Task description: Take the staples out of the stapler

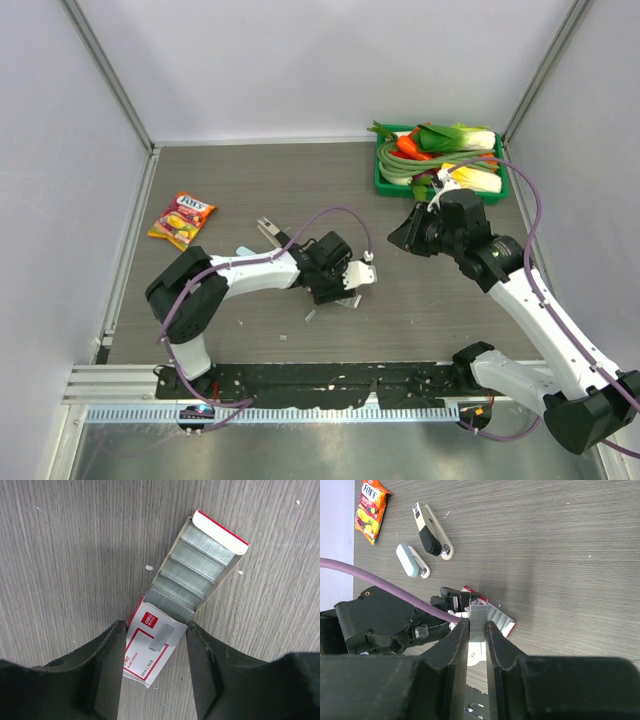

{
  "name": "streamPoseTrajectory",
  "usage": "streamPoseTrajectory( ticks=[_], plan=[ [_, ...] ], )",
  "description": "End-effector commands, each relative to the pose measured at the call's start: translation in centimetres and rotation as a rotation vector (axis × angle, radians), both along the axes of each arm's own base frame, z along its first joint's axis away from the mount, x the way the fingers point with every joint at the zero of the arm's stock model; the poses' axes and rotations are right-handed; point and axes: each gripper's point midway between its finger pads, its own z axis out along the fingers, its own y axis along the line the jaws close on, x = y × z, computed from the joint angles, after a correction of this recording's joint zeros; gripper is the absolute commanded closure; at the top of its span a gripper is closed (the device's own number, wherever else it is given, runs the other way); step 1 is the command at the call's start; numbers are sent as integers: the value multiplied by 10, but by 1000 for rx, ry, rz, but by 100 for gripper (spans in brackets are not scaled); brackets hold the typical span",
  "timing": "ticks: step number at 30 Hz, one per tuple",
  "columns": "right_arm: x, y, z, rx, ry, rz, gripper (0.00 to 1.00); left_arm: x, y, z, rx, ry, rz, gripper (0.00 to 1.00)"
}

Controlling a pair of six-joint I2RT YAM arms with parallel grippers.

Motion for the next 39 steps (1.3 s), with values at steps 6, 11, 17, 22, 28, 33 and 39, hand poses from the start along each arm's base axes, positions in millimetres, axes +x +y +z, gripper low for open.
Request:
streamPoseTrajectory(
  ticks=[6,11,17,22,28,33,39],
  plan=[
    [2,2,7,17,-41,15,99,-16,39,-8,112,54,100,50],
    [3,2,0,12,-32,14,99,-23,47,-5,104,81,174,51],
    [4,4,-13,2,-10,25,99,-24,55,1,101,74,268,52],
    [4,4,-29,-24,19,41,99,-23,54,1,98,77,305,52],
    [-2,0,-60,-63,79,38,99,-21,52,6,75,79,364,46],
    [-3,-2,-73,-85,107,40,99,-26,47,11,55,115,357,35],
    [-7,-1,-99,-115,162,51,99,-17,44,24,32,72,349,24]
  ],
)
